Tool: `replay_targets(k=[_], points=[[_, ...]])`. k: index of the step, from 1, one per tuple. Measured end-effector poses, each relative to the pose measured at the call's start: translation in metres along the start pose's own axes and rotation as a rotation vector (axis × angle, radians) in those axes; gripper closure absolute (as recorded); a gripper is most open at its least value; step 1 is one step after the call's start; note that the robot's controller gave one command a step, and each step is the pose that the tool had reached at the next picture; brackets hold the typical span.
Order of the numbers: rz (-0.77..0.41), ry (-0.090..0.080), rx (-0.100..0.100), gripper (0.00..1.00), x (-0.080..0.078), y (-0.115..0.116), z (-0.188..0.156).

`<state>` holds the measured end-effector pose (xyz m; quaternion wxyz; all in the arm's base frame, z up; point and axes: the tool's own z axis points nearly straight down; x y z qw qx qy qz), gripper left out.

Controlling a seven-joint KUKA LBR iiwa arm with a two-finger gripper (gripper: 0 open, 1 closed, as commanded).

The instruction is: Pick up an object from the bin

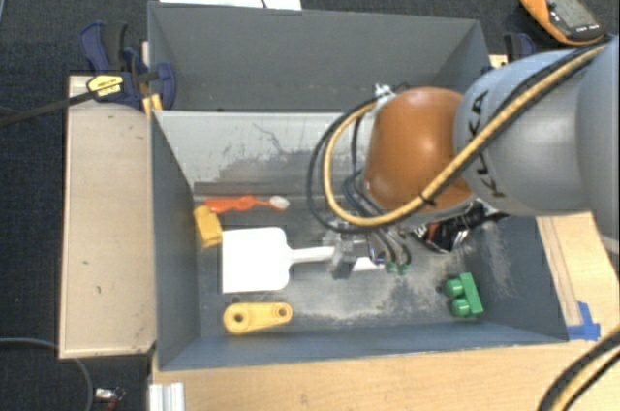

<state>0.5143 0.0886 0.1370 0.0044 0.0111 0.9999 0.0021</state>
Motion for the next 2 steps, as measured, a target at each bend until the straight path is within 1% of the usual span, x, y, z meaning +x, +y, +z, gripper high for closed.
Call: replay_targets(k=[1, 2], points=[[0.001, -0.009, -0.002, 1.00, -0.003, 0.000, -0.030], [0.002, -0.011, -0.002, 1.00, -0.003, 0.001, -0.044]])
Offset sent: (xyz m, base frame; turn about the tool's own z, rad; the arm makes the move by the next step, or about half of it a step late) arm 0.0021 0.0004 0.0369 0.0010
